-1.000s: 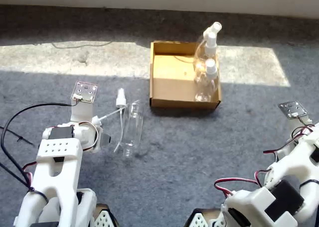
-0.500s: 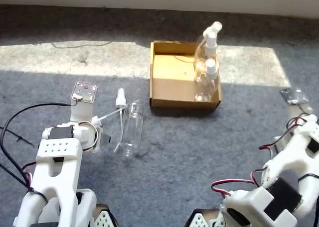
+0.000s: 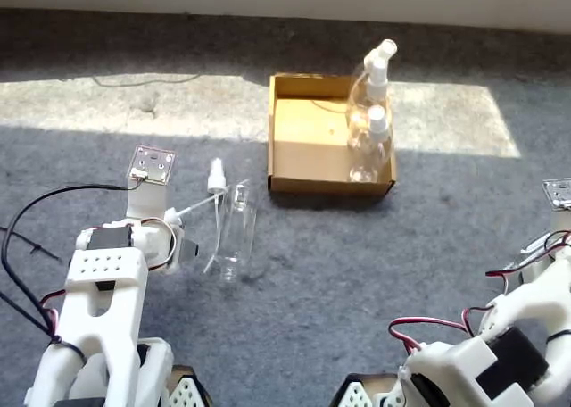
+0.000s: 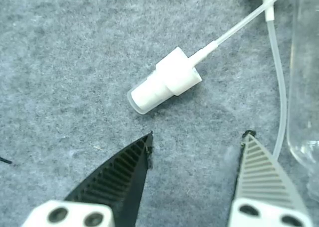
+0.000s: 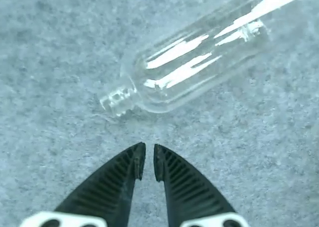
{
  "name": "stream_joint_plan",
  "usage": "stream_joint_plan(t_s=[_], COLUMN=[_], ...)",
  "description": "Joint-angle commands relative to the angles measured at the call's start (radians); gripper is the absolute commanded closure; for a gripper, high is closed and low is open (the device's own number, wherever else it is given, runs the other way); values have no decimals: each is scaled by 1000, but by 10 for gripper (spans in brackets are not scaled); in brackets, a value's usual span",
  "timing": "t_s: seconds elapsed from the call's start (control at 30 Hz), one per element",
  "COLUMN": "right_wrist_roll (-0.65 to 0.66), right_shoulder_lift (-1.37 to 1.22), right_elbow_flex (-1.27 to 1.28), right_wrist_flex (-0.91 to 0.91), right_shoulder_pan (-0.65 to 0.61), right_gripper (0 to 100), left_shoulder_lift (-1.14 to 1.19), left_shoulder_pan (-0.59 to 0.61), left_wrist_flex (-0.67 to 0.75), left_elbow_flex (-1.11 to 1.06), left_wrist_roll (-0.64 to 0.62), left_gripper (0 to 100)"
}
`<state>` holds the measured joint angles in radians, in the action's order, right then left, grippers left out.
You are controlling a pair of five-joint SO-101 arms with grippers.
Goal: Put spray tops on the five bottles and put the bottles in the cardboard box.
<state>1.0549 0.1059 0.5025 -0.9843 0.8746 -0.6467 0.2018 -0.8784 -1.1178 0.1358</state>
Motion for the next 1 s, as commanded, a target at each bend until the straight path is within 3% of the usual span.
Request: stream_joint_plan(t_s=[0.0, 0.4, 0.67, 0.97], right_wrist_roll=[-18, -121, -121, -212], right_shoulder_lift=[42, -77, -228, -295], right_elbow_flex=[15, 2, -231, -309], right_wrist_flex=[35, 31, -13, -47], right_shoulder_pan=[-41, -76, -25, -206], right_gripper=[994, 994, 994, 994], left_shoulder_lift=[-24, -24, -24, -24], left_shoulder_pan=[-15, -15, -16, -16], left_wrist_flex=[11, 11, 11, 11], left_elbow_flex=[2, 2, 2, 2], left_wrist_roll=[-8, -8, -8, -8], left_gripper=[744, 744, 744, 744])
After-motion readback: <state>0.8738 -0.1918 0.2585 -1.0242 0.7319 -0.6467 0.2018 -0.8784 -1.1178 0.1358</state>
